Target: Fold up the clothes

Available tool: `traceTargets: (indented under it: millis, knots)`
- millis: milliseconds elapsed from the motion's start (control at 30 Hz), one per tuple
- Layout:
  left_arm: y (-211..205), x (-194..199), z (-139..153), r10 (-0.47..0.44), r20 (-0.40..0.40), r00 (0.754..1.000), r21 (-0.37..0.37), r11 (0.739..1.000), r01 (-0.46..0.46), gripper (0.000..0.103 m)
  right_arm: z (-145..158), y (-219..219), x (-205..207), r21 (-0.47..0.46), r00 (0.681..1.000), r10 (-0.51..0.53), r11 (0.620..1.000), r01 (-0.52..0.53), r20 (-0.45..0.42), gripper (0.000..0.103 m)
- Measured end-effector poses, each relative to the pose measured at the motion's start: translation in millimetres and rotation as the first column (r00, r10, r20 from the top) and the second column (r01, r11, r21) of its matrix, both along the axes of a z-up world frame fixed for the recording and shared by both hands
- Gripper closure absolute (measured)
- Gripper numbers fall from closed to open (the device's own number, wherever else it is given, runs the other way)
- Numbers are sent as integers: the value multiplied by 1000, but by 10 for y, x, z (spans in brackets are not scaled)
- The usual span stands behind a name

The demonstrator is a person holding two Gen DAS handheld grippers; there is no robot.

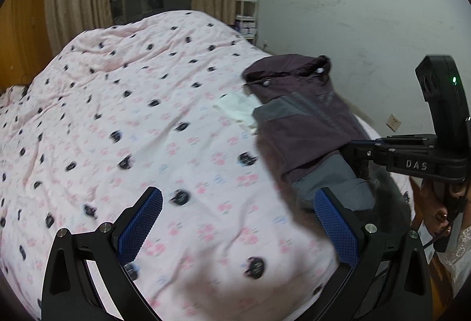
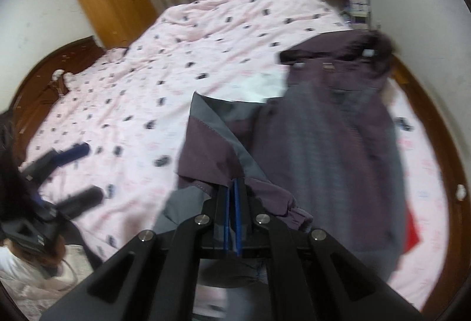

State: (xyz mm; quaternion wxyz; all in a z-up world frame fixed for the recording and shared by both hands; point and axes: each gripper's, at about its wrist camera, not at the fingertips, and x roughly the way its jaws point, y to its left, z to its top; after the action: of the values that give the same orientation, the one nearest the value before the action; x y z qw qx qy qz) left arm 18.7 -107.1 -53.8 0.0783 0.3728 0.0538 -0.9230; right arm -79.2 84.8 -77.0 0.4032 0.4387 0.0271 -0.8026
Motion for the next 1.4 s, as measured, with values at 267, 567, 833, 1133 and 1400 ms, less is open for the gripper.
traceTargets:
  millis: [267, 567, 833, 1133, 1400]
  knots:
    - [-501, 330, -85, 95, 3, 996, -1, 996, -95, 1, -3, -780, 161, -39, 993, 102, 994, -100, 64, 100]
    - [-884, 589, -148, 154, -4, 988, 31, 988, -154, 1, -29, -1343, 286, -34, 985, 146, 989, -144, 94, 100]
    - [-1034, 659, -244, 135, -20, 991, 60, 989, -134, 1, -27, -1747, 360, -37, 976, 173, 985, -170, 129, 100]
    - [-738, 579, -244, -61, -131, 990, 101, 992, 74, 1, 84, -1911, 357, -41, 968, 205, 979, -201, 143, 100]
    - [-638, 332, -279, -71, -159, 985, 74, 994, 84, 18, 99, -1811, 272, -45, 963, 212, 977, -208, 164, 100]
